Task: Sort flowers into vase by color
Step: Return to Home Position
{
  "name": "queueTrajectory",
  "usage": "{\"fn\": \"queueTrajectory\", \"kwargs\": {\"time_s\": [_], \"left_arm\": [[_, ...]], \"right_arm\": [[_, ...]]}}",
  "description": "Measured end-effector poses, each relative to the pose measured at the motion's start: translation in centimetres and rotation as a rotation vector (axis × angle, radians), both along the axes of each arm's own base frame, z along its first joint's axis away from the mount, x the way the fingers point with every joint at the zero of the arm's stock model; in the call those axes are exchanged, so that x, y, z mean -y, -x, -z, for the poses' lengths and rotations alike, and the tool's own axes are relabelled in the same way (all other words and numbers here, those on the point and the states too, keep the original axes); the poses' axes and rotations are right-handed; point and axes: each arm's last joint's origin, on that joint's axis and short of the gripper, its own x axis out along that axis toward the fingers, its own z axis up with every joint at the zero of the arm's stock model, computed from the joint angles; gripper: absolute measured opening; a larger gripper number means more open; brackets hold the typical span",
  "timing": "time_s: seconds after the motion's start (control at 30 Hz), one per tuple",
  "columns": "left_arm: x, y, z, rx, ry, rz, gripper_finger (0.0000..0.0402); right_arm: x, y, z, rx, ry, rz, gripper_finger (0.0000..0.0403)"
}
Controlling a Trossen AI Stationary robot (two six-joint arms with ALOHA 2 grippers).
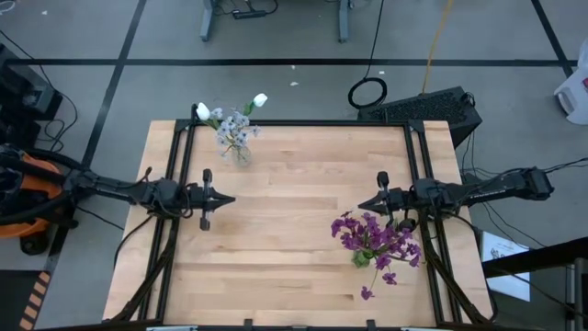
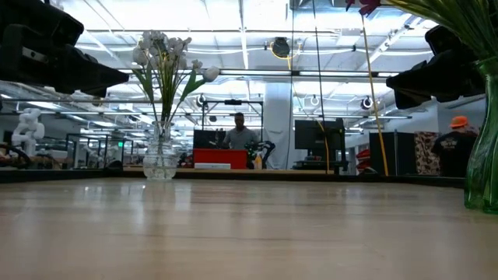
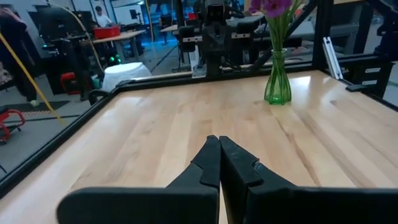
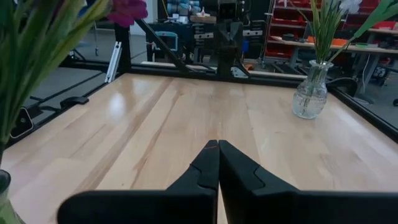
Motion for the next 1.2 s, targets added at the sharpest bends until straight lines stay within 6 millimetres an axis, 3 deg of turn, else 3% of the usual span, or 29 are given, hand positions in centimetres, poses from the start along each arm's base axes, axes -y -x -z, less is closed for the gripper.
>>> {"fn": "queueTrajectory", "kwargs": {"time_s": [0.63,1.2], "left_arm": [[-0.7,1.0,-0.5,0.071,0.005,-0.014,0.0002],[-0.7,0.9,-0.3,0.050,0.030,-0.003,0.0002]], "right_arm": [[0.0,0.3,0.0,-0.004,0.009,-0.005,0.0000],[0.4,2.0,-0.8,0.084,0.000,0.073,0.0000]]}}
